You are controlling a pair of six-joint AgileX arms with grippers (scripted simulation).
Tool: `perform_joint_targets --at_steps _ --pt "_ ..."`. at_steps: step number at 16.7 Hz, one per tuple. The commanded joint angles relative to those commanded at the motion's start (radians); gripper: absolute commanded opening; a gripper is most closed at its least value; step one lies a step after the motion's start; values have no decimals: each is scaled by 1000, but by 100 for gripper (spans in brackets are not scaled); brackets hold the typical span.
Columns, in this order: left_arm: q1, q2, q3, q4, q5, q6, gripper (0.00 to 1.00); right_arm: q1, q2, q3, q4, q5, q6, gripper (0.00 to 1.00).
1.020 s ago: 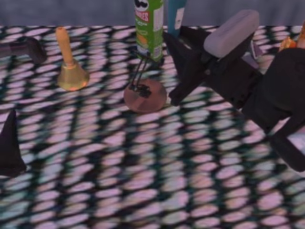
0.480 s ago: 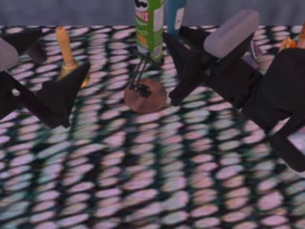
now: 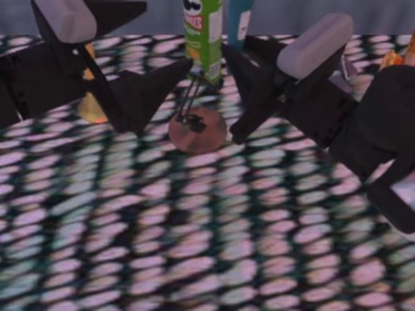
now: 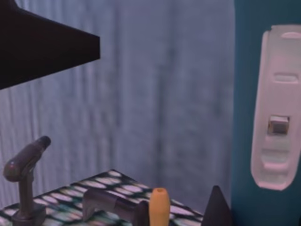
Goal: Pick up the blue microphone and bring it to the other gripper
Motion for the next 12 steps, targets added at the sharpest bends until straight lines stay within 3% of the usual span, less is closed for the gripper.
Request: perform_joint_targets --at_steps 7,12 --pt "-11 27 20 9 -2 1 100 0 0 0 0 0 0 0" --pt "-118 206 159 53 -103 -3 100 0 0 0 0 0 0 0"
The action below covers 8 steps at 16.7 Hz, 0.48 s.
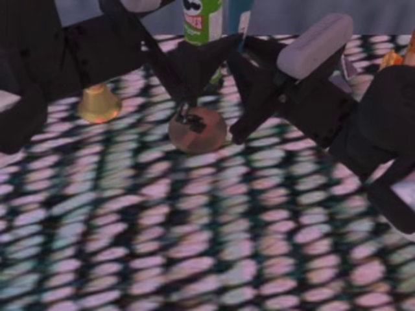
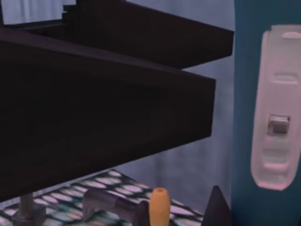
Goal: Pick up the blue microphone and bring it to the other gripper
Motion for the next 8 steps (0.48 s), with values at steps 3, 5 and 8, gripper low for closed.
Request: perform_joint_targets --at_steps 3,5,8 --pt "-69 107 83 25 -67 -3 100 0 0 0 0 0 0 0" --pt "-91 138 109 33 -89 -4 100 0 0 0 0 0 0 0" --pt "-92 139 110 33 -90 -4 100 0 0 0 0 0 0 0"
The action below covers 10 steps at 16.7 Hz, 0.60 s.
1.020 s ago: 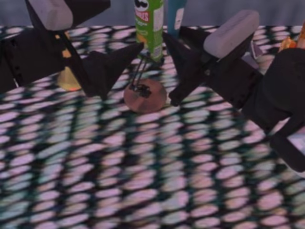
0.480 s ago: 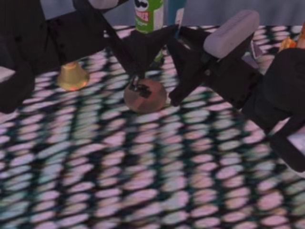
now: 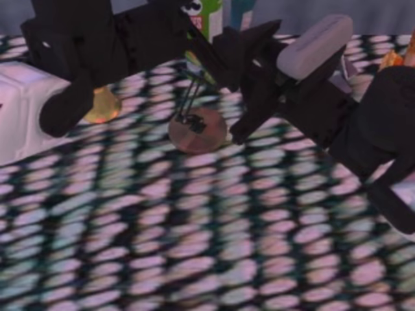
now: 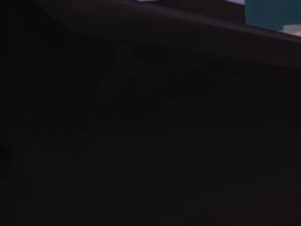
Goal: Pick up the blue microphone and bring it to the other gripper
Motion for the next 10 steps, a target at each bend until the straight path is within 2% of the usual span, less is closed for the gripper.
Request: perform_joint_targets --at_steps 1,10 --pt "0 0 0 0 0 0 100 0 0 0 0 0 0 0" --pt "0 0 0 0 0 0 32 0 0 0 0 0 0 0"
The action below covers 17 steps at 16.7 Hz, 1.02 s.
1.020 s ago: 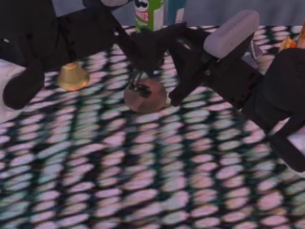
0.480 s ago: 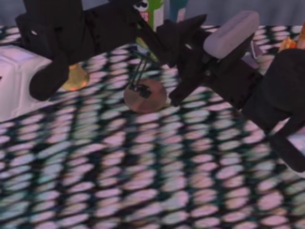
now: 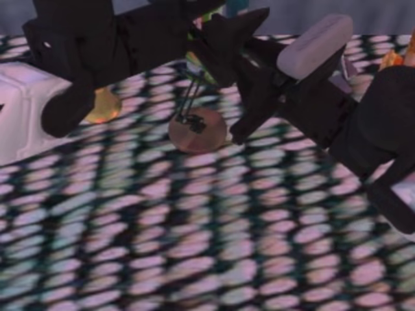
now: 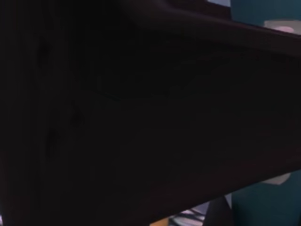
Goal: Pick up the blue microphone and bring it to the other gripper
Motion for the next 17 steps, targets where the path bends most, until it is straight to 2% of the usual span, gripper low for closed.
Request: perform_joint_targets --at_steps 4,13,17 --pt "0 0 0 0 0 0 2 0 0 0 0 0 0 0" --pt "0 0 0 0 0 0 0 0 0 0 0 0 0 0" --pt "0 0 0 0 0 0 0 0 0 0 0 0 0 30"
